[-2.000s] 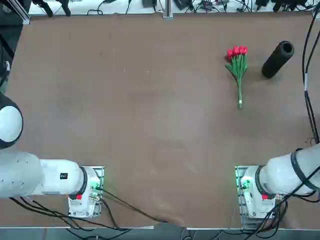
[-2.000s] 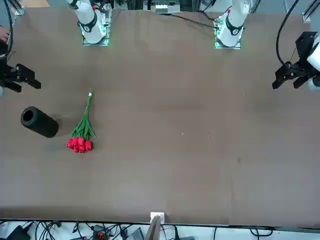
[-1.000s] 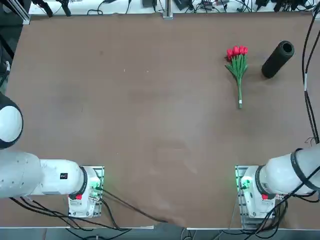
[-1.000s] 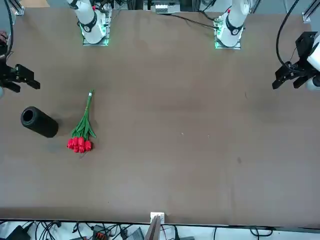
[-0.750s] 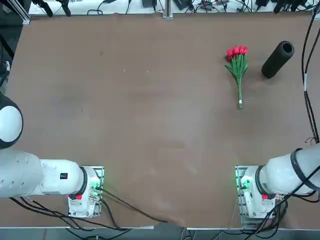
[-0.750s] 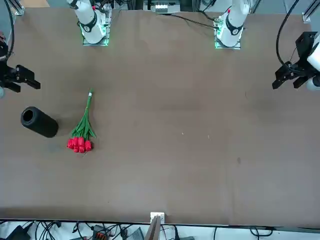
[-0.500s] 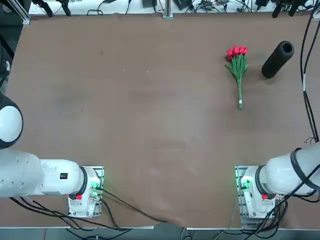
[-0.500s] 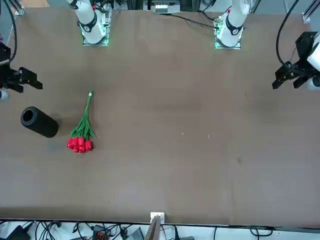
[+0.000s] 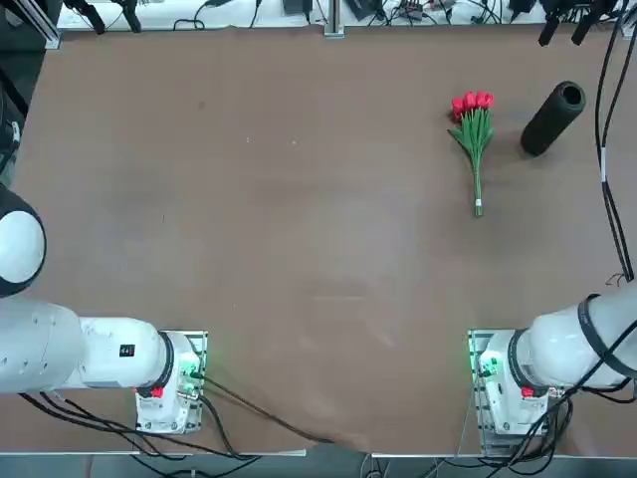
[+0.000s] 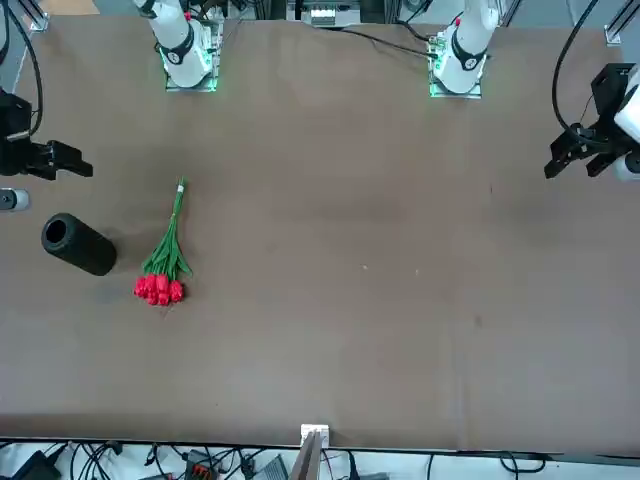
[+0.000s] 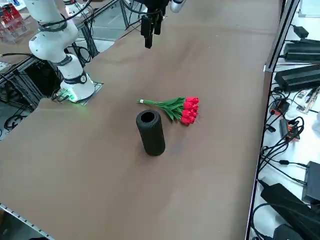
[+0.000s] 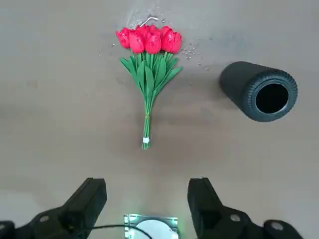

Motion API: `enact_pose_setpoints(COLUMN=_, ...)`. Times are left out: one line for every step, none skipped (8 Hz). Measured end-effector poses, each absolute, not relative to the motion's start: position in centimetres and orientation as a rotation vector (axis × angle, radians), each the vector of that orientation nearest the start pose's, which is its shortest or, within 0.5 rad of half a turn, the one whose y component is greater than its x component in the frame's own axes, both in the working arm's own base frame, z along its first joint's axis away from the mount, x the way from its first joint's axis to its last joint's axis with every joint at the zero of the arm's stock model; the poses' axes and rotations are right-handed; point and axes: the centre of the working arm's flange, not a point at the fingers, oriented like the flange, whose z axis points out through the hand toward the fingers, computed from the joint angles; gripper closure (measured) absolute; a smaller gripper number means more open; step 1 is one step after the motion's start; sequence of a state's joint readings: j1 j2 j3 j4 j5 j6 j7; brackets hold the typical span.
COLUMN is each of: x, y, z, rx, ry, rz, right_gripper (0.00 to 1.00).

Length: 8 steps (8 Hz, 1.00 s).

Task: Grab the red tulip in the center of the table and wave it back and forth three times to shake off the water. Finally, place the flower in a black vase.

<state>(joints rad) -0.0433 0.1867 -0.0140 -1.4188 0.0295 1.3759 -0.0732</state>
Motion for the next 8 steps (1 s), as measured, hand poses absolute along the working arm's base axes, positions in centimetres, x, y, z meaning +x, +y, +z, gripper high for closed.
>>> enact_pose_setpoints(x=58.7, y=-2.8, z=57.3, rx=-3.083, ry=0.003, rz=0.353, right_gripper=0.0)
enact_pose_setpoints(x=58.7, y=-2.5, z=57.2, rx=-3.085, ry=0.022, rz=0.356, right_gripper=0.0)
enact_pose_setpoints(x=58.8, y=-2.4, z=57.1, rx=-3.086, ry=0.03, rz=0.361, right_gripper=0.0)
enact_pose_setpoints(x=58.9, y=-2.5, z=56.9, rx=-3.097, ry=0.041, rz=0.366, right_gripper=0.0)
enact_pose_setpoints(x=58.9, y=-2.5, z=56.9, rx=-3.111, ry=0.046, rz=0.37, right_gripper=0.0)
enact_pose_setpoints(x=59.1, y=-2.4, z=56.8, rx=-3.12, ry=0.046, rz=0.357, right_gripper=0.0)
enact_pose_setpoints(x=59.5, y=-2.1, z=56.8, rx=-3.133, ry=0.042, rz=0.314, right_gripper=0.0)
enact_pose_setpoints(x=60.0, y=-1.9, z=56.8, rx=-3.146, ry=0.038, rz=0.277, right_gripper=0.0)
